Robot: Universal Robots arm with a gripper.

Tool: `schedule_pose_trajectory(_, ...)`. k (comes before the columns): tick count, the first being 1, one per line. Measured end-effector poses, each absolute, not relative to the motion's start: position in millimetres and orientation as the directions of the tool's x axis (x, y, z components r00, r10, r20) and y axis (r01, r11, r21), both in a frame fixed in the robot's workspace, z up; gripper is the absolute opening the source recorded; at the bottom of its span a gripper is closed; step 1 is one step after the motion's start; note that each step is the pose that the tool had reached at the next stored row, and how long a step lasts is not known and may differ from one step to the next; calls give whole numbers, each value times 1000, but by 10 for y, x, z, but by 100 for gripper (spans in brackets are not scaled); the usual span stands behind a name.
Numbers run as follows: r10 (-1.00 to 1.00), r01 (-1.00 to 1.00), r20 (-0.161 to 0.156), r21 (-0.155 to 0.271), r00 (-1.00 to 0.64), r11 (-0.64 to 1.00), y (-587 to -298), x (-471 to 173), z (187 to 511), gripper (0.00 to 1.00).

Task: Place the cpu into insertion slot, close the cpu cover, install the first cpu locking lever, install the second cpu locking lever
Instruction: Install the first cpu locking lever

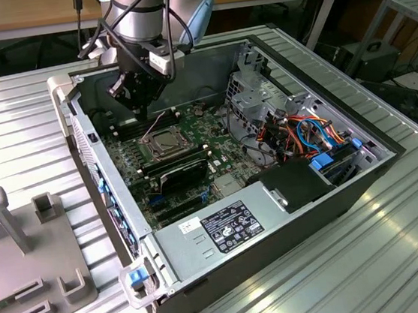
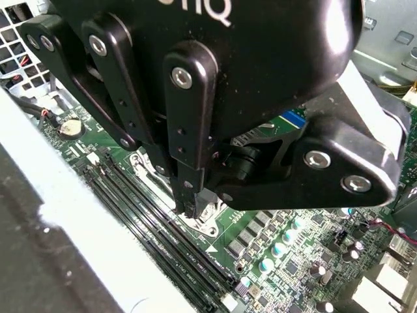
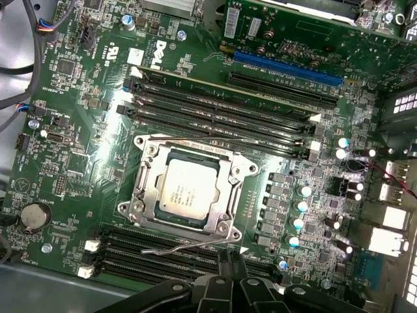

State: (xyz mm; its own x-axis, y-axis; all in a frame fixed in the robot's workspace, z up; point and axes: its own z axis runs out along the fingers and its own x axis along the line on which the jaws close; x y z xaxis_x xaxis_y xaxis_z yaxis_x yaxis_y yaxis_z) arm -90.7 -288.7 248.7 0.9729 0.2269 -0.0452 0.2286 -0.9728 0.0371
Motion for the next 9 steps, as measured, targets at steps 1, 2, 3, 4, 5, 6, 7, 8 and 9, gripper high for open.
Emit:
schedule_pose_trajectory(1,225,226,-45,37,973,-973,-2887,-908,2481,11)
schedule_pose_trajectory(2,207,209,-45,37,977,-977,-2887,-907,2468,11)
schedule_pose_trajectory(3,174,176,-45,37,984,-984,-2887,-907,2449,11)
schedule_pose_trajectory(4,148,150,-45,37,988,-988,-2887,-907,2434,11)
schedule_pose_trajectory(5,114,115,-45,37,992,-993,-2887,-907,2413,11)
schedule_pose_trajectory(6,93,95,-45,37,995,-995,-2887,-907,2401,11)
schedule_pose_trajectory(7,79,81,-45,37,996,-996,-2887,-907,2394,11)
schedule_pose_trajectory(8,74,76,-45,37,996,-996,-2888,-906,2392,11)
schedule_pose_trajectory(9,70,72,-45,37,997,-997,-2892,-903,2389,11)
